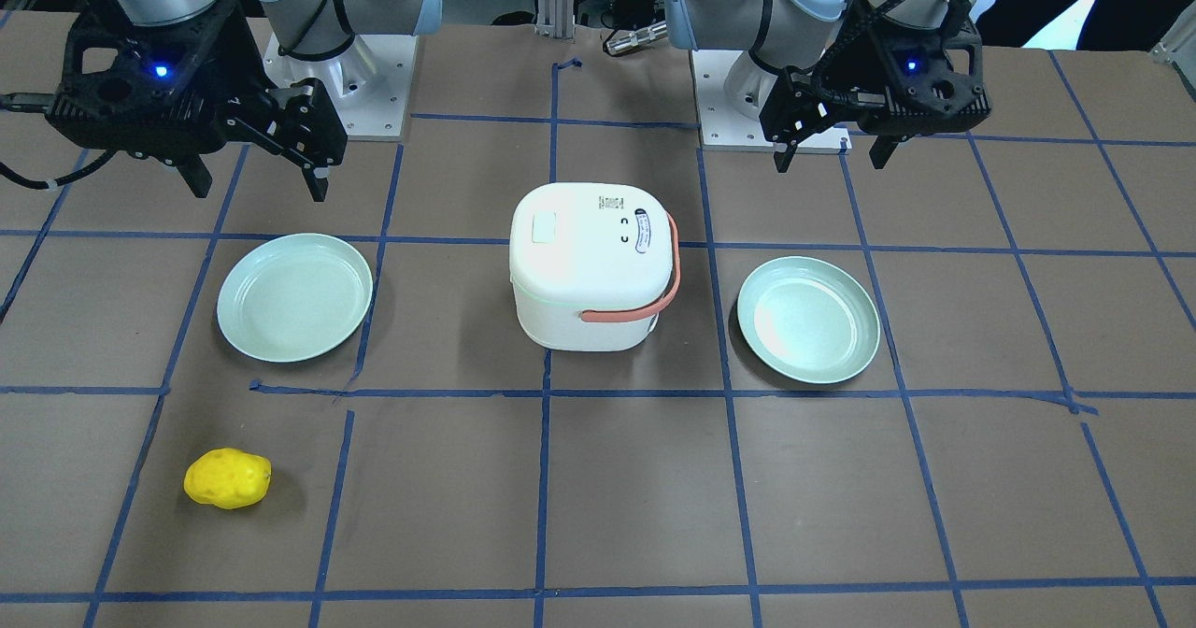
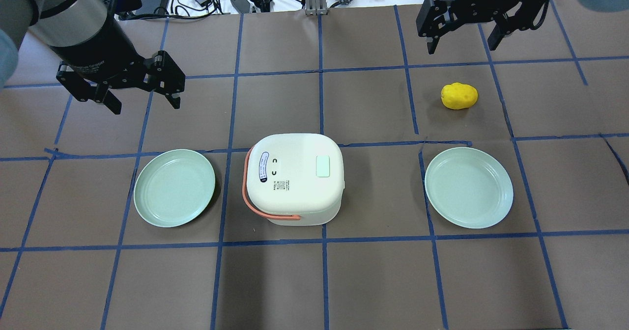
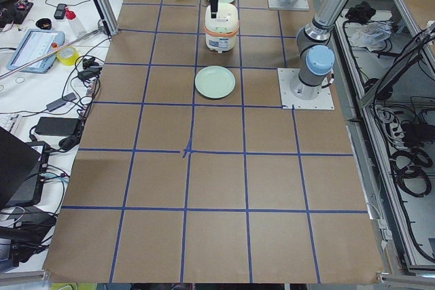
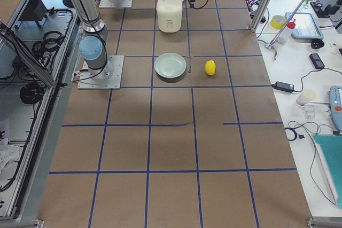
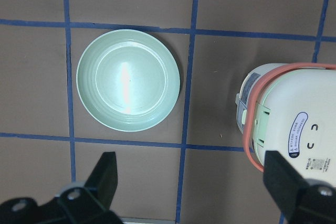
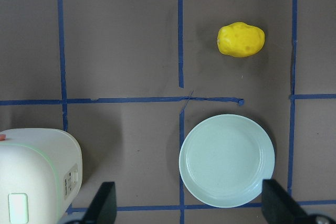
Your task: Press rice cooker button
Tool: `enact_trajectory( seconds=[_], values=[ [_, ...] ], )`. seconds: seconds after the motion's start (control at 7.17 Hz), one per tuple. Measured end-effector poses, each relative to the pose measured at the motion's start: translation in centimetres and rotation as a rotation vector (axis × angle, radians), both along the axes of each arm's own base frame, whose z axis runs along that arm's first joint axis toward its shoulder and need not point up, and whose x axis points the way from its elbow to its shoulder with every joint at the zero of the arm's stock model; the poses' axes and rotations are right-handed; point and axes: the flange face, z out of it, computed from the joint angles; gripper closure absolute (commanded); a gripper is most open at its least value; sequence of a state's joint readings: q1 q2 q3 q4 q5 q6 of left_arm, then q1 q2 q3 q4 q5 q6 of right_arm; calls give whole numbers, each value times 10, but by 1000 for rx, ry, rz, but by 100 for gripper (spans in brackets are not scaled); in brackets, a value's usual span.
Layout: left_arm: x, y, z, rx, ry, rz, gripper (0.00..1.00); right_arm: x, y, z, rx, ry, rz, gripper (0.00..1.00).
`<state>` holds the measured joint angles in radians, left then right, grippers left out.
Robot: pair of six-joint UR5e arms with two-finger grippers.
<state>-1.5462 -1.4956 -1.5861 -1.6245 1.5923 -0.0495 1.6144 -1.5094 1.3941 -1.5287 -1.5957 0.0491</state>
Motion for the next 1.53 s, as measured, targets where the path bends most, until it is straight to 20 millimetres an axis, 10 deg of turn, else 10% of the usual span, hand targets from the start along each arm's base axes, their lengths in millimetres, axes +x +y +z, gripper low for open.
enact_trajectory(
  seconds=[0.14,0.42,0.98,1.53],
  values=[
    [0,0,0,0,0,0,0,0,0,0,-2,0,0,58],
    [0,0,0,0,0,0,0,3,0,2,-5,-12,6,90],
    [0,0,0,0,0,0,0,34,9,-3,18,-80,19,100],
    [0,0,0,0,0,1,0,134,45,-69,96,-79,9,100]
  ],
)
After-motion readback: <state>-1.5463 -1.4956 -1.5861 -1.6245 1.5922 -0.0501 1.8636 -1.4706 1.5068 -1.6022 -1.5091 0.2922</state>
